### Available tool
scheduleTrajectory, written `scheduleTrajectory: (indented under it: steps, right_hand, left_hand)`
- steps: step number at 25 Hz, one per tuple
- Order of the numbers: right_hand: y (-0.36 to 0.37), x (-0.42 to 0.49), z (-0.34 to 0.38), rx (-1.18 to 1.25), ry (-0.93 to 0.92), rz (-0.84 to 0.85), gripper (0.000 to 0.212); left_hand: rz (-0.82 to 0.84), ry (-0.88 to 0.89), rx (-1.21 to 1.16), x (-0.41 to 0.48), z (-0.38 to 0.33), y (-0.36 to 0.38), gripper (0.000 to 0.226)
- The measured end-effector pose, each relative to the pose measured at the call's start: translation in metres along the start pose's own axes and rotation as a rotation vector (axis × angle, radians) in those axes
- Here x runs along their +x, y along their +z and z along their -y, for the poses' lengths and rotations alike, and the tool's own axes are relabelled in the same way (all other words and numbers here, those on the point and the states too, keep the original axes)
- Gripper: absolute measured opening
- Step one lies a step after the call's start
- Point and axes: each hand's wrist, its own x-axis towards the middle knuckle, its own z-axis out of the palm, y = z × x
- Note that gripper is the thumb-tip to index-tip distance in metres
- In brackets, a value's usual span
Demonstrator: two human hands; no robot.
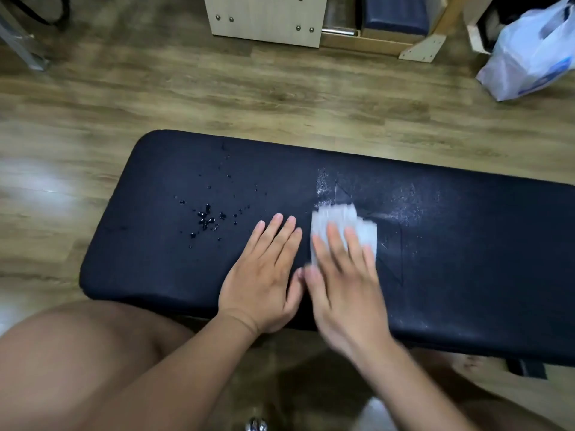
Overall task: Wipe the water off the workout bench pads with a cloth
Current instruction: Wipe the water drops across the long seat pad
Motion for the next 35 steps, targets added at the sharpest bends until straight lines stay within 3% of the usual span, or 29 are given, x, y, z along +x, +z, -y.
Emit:
scheduleTrajectory:
  steps: [4,6,10,12,14,18,21,25,27,31,33,35]
  right_hand:
    - [-0.018,0.148,-0.014,0.064,0.147,0.105,0.064]
    - [-0.021,0.155,-0.01,0.092,0.19,0.12,0.064]
    - [-0.002,0.007,0.009,0.055,0.071,0.04,0.066]
    - [0.004,-0.076,0.012,0.055,0.025,0.068,0.063]
    - [0.003,-0.103,0.008,0.055,0.026,0.099,0.063]
    - [-0.002,-0.013,0.002,-0.013,0.061,0.021,0.072]
    - [-0.005,0.09,-0.006,-0.05,0.08,-0.002,0.056]
    - [-0.018,0.102,-0.052,-0.109,-0.034,0.019,0.052]
    - [-0.036,0.068,-0.129,-0.106,0.062,-0.061,0.056]
    - [-0.1,0.007,-0.289,-0.132,0.604,-0.174,0.058]
    - [-0.108,0.004,-0.301,-0.079,0.844,-0.193,0.051]
    - [-0.093,0.019,-0.262,-0.057,0.816,-0.242,0.051]
  left_hand:
    - [0.036,-0.004,0.021,0.0,-0.001,-0.003,0.063]
    - [0.035,-0.005,0.018,0.001,-0.001,-0.003,0.062]
    - [0.017,0.009,-0.003,0.001,0.0,-0.003,0.062]
    - [0.013,0.004,0.003,0.001,-0.001,-0.001,0.062]
    - [0.007,-0.006,-0.007,0.0,-0.002,0.0,0.062]
    - [0.003,0.003,0.005,-0.001,0.0,0.0,0.062]
    - [0.016,0.002,0.01,0.0,-0.001,0.0,0.063]
    - [0.001,0.006,0.024,0.0,-0.002,-0.001,0.062]
    - [-0.011,0.008,0.025,0.0,-0.001,0.0,0.062]
    - [-0.029,0.006,0.005,0.0,-0.001,0.002,0.061]
    - [-0.031,0.009,0.007,0.0,-0.001,0.001,0.062]
    - [-0.023,0.007,0.02,0.0,-0.001,0.001,0.062]
